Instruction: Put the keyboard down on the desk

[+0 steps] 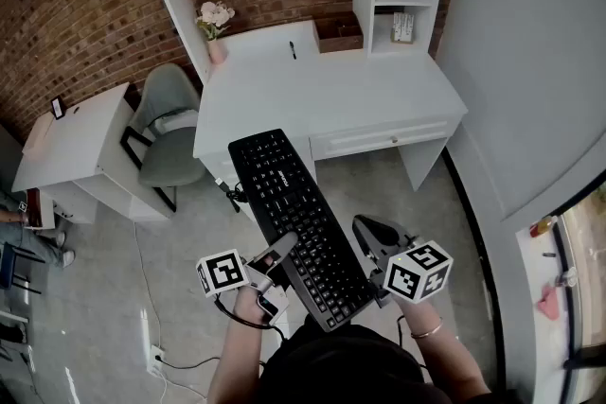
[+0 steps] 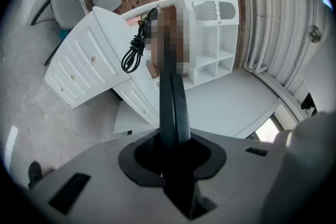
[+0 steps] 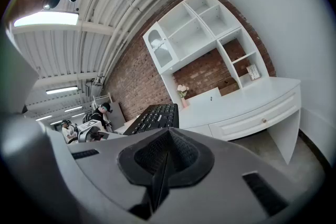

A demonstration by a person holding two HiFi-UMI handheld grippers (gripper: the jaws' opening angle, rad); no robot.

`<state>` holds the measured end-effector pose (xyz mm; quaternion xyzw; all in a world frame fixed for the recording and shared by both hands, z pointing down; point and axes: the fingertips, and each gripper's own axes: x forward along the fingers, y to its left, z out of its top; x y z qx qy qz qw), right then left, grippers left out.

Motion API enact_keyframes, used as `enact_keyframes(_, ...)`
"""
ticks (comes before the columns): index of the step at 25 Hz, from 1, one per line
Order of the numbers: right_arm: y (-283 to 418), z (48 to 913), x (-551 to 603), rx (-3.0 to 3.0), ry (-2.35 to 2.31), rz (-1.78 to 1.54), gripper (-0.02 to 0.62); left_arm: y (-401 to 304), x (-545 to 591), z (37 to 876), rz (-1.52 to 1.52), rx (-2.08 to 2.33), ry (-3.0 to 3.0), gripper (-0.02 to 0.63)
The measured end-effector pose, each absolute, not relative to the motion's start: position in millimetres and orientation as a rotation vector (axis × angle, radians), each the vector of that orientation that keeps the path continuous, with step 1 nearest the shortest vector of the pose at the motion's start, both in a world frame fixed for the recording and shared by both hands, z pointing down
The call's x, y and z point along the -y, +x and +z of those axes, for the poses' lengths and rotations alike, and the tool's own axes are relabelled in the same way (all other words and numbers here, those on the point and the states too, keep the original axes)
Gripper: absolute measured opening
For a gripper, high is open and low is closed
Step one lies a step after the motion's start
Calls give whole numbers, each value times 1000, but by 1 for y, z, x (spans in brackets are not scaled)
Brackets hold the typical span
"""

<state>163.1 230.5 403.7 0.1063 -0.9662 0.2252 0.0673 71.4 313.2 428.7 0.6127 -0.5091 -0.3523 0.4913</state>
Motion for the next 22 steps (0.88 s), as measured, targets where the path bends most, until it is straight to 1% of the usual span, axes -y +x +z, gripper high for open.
enact_keyframes(9, 160, 401, -229, 2939, 297, 650, 5, 66, -312, 439, -779, 1290, 1477, 81)
enact_keyframes(16, 170, 404, -212, 2943, 310, 664, 5, 62, -307, 440, -798, 1328, 1456, 81)
enact_keyframes(22, 162, 410, -201, 2925, 279, 697, 5, 52, -299, 438, -823, 1345, 1430, 81)
